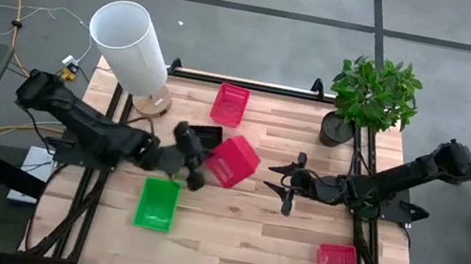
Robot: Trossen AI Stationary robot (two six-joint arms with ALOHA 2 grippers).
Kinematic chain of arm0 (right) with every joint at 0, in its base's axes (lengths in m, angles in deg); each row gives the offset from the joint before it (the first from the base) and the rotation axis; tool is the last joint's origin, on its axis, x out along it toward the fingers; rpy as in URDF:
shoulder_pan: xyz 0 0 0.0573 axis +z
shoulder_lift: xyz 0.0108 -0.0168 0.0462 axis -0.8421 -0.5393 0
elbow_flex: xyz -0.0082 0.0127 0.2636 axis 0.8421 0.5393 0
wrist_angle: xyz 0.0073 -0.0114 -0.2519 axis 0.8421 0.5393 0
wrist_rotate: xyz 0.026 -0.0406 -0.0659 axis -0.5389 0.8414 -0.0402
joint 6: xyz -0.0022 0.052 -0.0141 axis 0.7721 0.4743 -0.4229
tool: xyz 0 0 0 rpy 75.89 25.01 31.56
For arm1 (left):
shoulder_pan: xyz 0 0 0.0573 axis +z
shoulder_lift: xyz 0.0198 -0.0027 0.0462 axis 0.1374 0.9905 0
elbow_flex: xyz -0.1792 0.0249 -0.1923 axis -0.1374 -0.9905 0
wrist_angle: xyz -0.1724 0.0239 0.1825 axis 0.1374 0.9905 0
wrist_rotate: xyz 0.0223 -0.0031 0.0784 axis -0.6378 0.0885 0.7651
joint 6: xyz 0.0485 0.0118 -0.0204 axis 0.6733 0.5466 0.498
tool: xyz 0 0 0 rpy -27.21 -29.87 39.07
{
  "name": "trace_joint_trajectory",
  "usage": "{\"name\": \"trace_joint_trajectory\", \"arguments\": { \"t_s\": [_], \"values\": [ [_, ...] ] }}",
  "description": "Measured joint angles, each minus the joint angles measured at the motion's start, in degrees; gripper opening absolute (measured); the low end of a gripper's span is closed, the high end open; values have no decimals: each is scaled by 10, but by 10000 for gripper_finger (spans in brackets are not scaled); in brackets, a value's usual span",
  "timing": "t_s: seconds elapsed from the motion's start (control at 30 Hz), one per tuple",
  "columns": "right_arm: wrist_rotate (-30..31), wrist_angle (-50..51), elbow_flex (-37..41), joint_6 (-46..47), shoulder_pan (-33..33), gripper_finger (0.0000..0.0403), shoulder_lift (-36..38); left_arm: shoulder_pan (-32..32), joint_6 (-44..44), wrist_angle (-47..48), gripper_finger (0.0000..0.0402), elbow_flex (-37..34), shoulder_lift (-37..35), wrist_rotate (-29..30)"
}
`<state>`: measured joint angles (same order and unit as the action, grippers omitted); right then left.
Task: Stack baskets by color
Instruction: Stack the bottom left red bin on top of the top red bin
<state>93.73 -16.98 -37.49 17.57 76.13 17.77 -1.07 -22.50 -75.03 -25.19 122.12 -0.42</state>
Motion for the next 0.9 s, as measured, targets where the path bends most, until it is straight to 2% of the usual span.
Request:
{"name": "trace_joint_trajectory", "arguments": {
  "t_s": [0.1,0.27,0.33,0.5,0.67,0.9],
  "values": [
    [1,3,0,0,0,199,0,66,-7,-143,0,-49,8,-5],
    [1,6,0,6,0,199,0,170,-44,-154,0,-56,30,24],
    [1,6,0,6,0,199,0,213,-60,-149,0,-56,34,16],
    [1,6,0,8,0,199,0,325,-137,-146,0,-56,54,-110],
    [2,6,0,29,-4,199,0,400,-185,-49,0,-8,70,-215],
    [1,6,0,48,-18,199,0,422,-186,143,0,109,123,-244]
  ]
}}
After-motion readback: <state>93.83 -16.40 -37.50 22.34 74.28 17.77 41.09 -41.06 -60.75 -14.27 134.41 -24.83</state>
